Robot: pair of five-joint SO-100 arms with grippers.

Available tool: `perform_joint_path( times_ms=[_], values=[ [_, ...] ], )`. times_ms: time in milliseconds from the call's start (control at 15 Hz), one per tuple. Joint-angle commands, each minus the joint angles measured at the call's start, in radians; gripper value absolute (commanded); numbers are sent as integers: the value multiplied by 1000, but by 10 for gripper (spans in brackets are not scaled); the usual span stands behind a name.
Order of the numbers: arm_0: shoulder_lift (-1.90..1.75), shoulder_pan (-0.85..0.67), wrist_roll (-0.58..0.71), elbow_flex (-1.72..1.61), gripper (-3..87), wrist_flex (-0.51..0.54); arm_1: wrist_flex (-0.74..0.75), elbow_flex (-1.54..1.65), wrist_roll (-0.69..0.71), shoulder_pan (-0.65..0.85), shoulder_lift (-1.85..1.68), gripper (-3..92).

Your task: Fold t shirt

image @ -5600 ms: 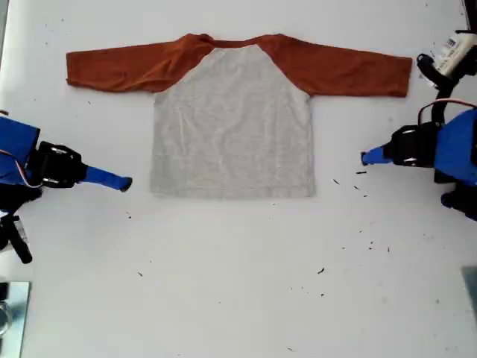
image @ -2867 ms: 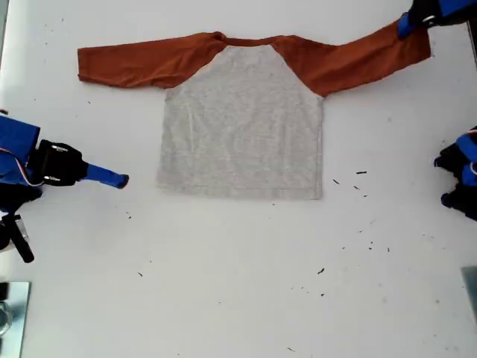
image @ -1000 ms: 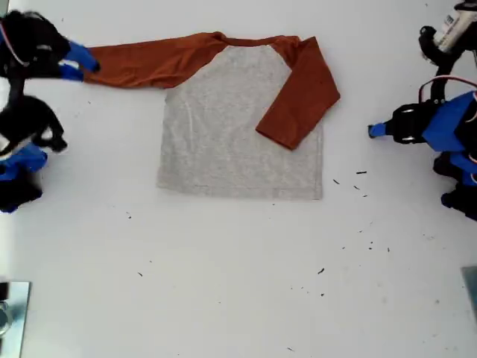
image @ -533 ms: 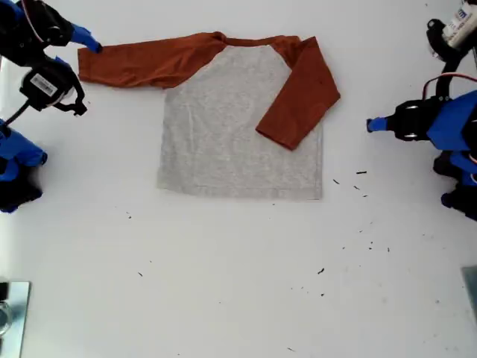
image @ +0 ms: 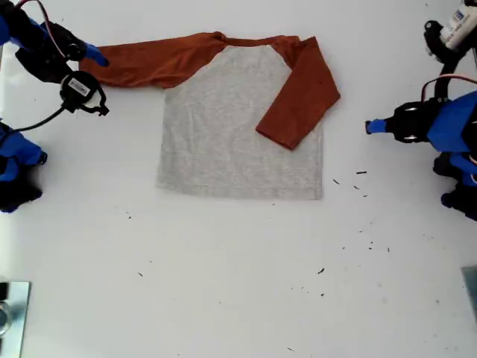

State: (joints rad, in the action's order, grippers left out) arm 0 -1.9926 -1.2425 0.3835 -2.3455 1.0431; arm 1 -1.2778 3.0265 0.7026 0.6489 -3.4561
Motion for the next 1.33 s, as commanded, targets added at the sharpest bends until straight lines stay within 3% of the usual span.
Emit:
perform_joint_path(
  times_ms=[0,67,200,467,667,800,867,1000,1067,1267],
  values=[
    [101,-38,-2,5,106,-69,-3,40,-3,-11,-15,35],
    [143,-51,-2,8,21,-95,-3,40,-3,-11,-17,35],
    [57,-49,3,25,-3,-92,-3,41,-6,-9,-17,35],
    [-169,54,-3,336,-3,160,-3,41,-12,-6,-17,35],
    [-74,387,-153,584,-3,209,-3,43,-14,-3,-17,35],
    [158,658,-149,894,-3,175,-3,43,-17,-5,-17,35],
    [324,764,-78,1109,4,170,-3,44,-20,-3,-17,35],
    [589,919,72,1474,239,149,-5,44,-26,-2,-17,35],
    [572,933,89,1445,235,118,-5,46,-26,-2,-17,35],
    [331,807,104,1238,211,219,-6,46,-29,-6,-17,35]
  ],
)
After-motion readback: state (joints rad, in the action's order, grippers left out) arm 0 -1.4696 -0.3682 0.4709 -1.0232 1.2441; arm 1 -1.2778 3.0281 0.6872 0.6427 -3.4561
